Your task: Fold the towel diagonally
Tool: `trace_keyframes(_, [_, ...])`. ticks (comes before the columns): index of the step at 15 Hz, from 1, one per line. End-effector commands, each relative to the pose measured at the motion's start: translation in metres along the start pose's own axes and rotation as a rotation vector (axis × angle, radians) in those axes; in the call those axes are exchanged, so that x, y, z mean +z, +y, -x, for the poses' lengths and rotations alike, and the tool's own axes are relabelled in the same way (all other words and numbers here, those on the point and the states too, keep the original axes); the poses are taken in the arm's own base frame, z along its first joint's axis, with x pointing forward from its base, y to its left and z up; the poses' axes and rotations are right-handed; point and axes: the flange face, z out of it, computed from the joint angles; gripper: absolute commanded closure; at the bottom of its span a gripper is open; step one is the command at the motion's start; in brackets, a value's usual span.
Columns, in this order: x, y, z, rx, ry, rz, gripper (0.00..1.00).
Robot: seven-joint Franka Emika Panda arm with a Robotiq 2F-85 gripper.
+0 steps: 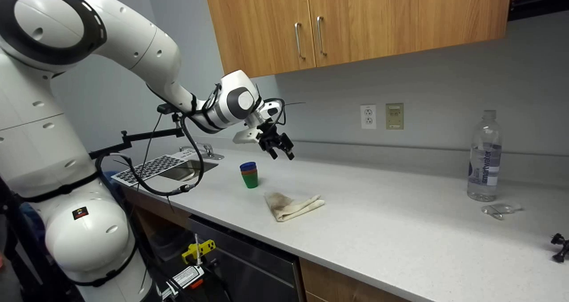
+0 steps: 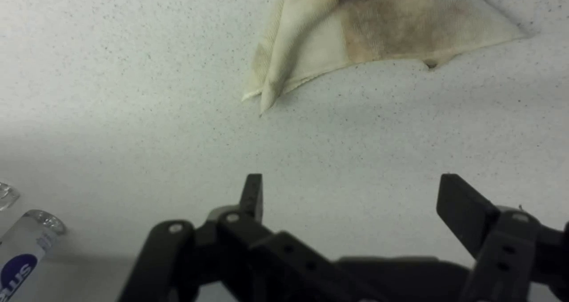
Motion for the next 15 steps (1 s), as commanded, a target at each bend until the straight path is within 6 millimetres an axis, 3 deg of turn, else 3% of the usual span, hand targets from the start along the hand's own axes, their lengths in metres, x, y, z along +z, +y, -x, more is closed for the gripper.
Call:
trace_keyframes(1, [-0.0062, 0.0006, 0.0019, 0.003, 0.015, -0.003, 0.00])
trace_keyframes(4, [-0.0143, 0.0024, 0.0089, 0.008, 0.031, -0.003, 0.00])
trace_keyframes(15, [-0.0142, 0.0027, 0.0108, 0.009, 0.030, -0.002, 0.00])
